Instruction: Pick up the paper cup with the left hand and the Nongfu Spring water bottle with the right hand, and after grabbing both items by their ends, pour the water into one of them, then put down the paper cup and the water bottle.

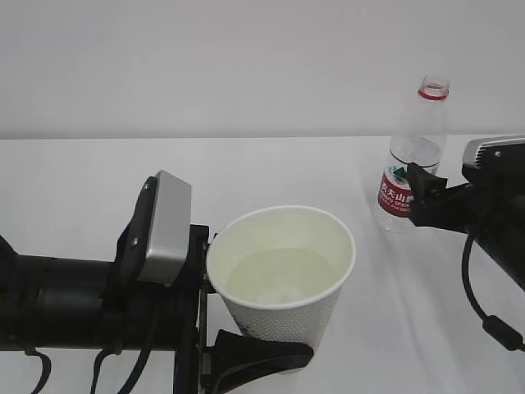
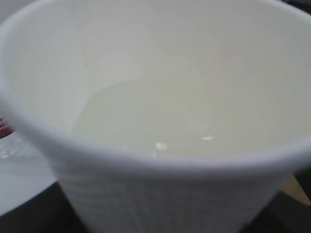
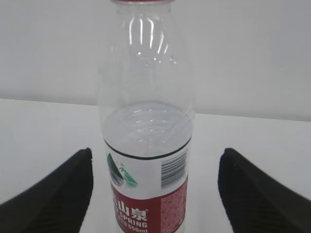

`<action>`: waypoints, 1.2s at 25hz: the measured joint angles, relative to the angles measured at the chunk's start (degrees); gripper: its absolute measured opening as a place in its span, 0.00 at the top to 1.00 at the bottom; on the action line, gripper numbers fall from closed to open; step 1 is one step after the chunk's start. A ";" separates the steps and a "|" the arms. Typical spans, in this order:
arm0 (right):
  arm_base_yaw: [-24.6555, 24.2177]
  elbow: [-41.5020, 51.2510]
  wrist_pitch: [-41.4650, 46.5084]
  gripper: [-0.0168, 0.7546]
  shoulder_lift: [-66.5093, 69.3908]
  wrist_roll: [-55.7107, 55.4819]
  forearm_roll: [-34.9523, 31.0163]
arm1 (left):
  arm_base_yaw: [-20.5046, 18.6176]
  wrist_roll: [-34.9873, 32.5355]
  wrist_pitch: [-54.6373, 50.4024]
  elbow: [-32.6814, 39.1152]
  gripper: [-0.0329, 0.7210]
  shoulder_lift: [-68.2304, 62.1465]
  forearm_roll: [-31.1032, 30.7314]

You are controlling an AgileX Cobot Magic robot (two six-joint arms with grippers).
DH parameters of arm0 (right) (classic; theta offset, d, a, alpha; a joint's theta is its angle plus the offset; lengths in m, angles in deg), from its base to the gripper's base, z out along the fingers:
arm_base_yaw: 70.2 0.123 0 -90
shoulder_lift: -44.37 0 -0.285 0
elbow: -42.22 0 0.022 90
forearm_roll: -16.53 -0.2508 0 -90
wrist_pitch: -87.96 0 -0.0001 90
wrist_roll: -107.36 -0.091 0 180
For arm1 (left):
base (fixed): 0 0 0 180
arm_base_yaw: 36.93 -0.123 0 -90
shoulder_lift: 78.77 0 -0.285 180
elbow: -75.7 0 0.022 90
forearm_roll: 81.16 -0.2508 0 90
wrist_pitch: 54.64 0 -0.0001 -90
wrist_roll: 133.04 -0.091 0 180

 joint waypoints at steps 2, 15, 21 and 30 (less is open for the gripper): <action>0.00 1.33 0.00 0.20 -1.71 0.26 0.12 | 0.00 0.00 0.00 0.00 0.25 0.00 0.00; 0.00 11.33 0.00 0.21 -12.53 1.27 0.12 | 0.00 0.00 0.23 0.00 0.25 0.00 0.00; 0.00 14.55 0.00 0.21 -16.39 1.39 0.12 | 0.00 0.00 0.33 0.00 0.25 0.00 0.00; 0.00 16.97 0.00 0.21 -20.45 1.39 0.12 | 0.00 0.00 0.33 0.00 0.25 0.00 0.12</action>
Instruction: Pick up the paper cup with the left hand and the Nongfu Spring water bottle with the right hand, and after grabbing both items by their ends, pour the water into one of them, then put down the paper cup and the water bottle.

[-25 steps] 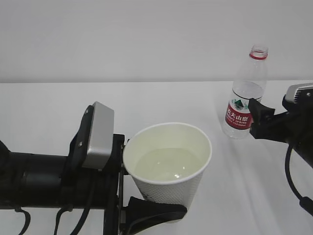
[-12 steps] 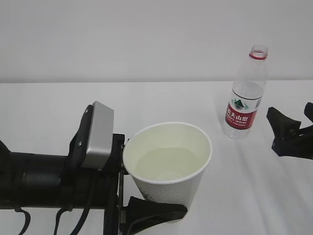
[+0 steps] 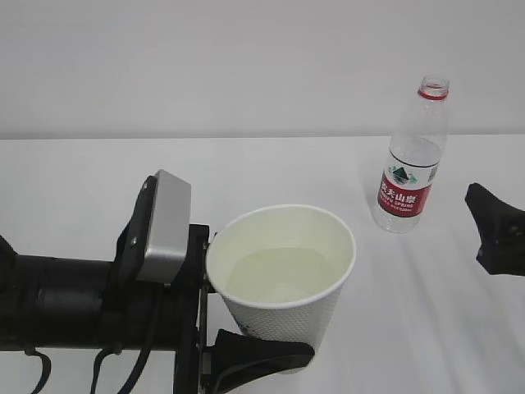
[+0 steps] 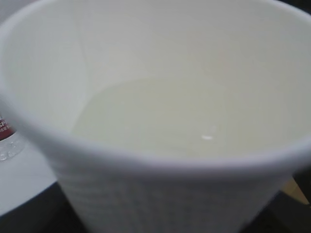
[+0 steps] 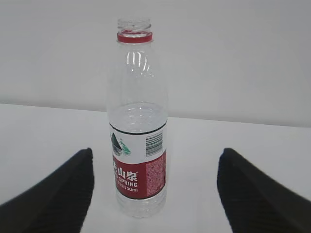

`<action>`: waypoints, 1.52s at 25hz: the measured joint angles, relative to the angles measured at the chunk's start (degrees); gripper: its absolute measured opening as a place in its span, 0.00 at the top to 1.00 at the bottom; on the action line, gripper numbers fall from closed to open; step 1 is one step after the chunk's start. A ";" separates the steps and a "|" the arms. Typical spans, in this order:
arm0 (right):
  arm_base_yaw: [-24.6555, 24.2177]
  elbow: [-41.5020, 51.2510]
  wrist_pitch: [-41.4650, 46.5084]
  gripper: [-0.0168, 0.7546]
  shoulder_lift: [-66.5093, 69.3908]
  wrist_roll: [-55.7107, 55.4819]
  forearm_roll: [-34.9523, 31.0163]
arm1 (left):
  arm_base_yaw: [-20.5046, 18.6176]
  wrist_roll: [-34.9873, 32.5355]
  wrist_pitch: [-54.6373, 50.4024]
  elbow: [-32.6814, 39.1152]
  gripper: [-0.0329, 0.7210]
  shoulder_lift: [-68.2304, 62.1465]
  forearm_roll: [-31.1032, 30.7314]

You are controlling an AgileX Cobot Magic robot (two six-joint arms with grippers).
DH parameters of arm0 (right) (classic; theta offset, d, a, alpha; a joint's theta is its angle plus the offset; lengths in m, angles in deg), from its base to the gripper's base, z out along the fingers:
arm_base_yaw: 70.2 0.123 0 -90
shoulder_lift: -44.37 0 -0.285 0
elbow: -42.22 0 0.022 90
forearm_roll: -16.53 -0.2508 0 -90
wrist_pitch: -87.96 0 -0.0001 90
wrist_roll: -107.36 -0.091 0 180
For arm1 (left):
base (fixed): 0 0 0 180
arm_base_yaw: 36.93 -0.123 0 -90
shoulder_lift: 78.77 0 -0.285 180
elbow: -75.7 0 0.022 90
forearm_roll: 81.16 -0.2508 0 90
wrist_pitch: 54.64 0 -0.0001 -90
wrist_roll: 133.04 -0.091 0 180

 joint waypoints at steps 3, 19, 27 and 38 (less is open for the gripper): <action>0.00 0.00 -0.05 0.21 0.00 0.00 0.00 | 0.00 0.00 0.00 0.00 0.25 0.00 1.17; 0.00 0.00 -0.05 0.21 0.00 0.00 0.00 | 0.00 -4.00 -2.03 0.00 0.25 -0.12 14.86; 0.00 0.00 -0.05 0.21 0.00 0.00 0.00 | 0.00 -6.86 -2.38 0.00 0.25 -0.12 22.42; 0.00 0.00 -0.05 0.21 -0.04 0.00 0.00 | -4.90 -8.41 -2.75 0.00 0.25 -0.12 27.34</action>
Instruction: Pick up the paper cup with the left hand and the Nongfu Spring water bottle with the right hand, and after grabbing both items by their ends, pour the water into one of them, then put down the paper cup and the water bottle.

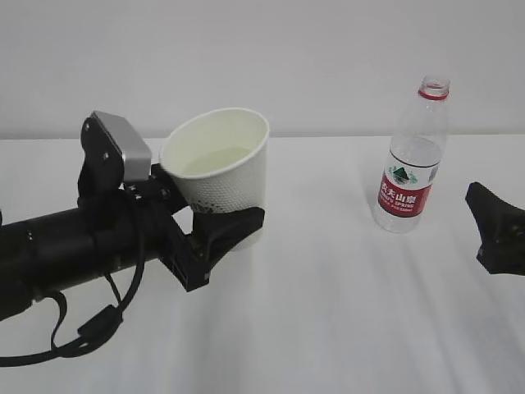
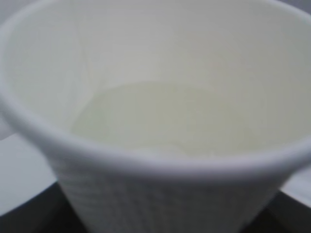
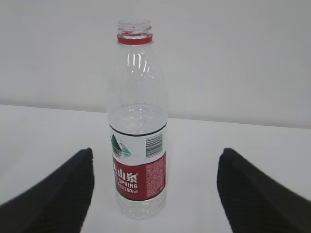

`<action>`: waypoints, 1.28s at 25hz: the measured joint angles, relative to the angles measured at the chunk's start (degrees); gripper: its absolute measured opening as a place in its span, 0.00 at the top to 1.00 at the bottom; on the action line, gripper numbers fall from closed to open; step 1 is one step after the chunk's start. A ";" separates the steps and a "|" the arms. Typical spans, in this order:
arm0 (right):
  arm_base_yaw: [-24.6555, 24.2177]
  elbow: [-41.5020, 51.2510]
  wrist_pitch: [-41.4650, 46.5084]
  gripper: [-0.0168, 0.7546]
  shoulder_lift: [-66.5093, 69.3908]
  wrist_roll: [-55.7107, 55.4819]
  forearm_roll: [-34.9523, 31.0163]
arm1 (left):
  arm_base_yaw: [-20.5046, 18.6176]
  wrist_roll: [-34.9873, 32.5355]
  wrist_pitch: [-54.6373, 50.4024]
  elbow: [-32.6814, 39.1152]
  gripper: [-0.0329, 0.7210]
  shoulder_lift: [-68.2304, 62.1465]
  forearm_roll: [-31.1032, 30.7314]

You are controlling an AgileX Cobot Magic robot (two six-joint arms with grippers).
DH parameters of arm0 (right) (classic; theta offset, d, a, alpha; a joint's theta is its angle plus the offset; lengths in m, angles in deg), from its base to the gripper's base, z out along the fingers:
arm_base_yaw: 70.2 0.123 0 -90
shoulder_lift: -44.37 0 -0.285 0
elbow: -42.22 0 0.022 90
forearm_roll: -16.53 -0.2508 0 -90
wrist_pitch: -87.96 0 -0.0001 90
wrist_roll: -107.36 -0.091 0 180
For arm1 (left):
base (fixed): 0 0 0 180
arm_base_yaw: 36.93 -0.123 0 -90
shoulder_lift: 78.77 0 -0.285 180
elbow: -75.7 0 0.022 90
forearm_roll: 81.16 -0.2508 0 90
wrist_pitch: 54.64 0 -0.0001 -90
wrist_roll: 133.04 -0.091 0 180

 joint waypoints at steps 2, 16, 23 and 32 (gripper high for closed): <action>0.00 0.00 0.00 0.21 0.00 0.00 0.00 | -1.59 0.00 -0.23 0.00 0.25 0.00 0.04; 0.00 0.00 0.00 0.21 0.00 0.00 0.00 | -10.76 -0.07 -0.56 0.00 0.25 -0.02 2.22; 0.00 0.00 0.00 0.21 0.00 0.00 0.00 | -15.64 -0.07 -0.90 0.00 0.25 -0.12 2.93; 0.00 0.00 0.00 0.21 0.00 0.00 0.00 | -20.58 -0.12 -1.92 0.00 0.25 -0.12 4.81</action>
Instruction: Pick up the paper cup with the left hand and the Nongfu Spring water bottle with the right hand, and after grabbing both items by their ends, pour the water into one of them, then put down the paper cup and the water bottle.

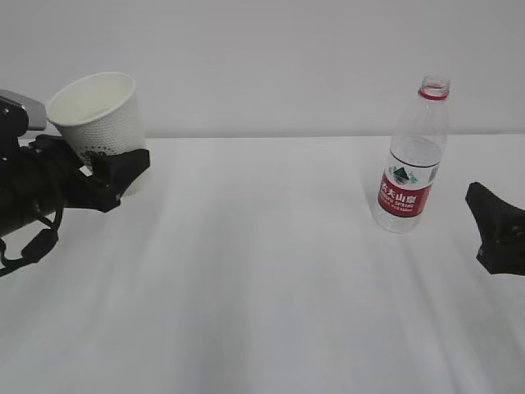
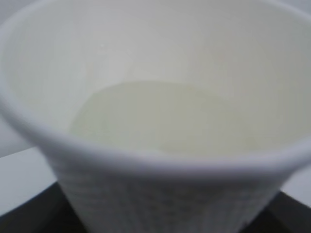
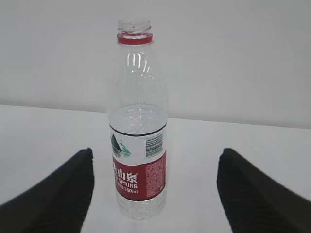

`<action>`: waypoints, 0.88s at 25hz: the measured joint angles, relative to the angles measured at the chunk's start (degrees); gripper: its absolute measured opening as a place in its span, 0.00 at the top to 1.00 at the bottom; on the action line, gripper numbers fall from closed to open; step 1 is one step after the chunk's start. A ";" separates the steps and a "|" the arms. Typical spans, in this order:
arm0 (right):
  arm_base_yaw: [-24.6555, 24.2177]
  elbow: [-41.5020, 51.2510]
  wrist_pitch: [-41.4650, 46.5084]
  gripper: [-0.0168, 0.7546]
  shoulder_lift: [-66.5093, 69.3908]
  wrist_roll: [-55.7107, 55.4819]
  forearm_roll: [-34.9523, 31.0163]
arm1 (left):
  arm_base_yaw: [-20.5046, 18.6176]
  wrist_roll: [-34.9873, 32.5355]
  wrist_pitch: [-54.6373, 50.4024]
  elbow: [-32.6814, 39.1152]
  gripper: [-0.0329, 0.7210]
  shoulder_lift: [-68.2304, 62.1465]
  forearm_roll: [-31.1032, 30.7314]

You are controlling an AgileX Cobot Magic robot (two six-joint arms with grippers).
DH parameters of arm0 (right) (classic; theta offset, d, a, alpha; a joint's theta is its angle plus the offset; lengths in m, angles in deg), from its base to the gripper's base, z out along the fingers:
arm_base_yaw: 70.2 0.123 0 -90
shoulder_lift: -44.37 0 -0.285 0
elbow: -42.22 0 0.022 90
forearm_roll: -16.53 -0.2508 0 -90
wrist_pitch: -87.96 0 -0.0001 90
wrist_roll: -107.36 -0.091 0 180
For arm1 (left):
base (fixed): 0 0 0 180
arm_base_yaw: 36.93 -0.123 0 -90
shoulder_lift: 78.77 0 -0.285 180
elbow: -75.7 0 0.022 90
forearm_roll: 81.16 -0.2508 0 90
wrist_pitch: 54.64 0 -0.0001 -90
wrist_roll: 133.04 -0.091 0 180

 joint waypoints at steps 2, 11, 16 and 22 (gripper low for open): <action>0.00 0.00 0.00 0.21 0.00 0.00 0.00 | -0.93 0.00 0.00 0.00 0.25 0.00 0.28; 0.00 0.00 0.00 0.21 0.00 0.00 0.00 | -5.41 -0.53 -0.62 0.00 0.25 -0.48 2.98; 0.00 0.00 -0.08 0.21 0.00 0.00 0.00 | -6.28 -2.11 0.33 0.00 0.25 -2.44 4.88; 0.00 0.00 -0.08 0.21 0.00 0.00 0.00 | -6.28 -3.51 5.03 0.00 0.25 -5.76 9.49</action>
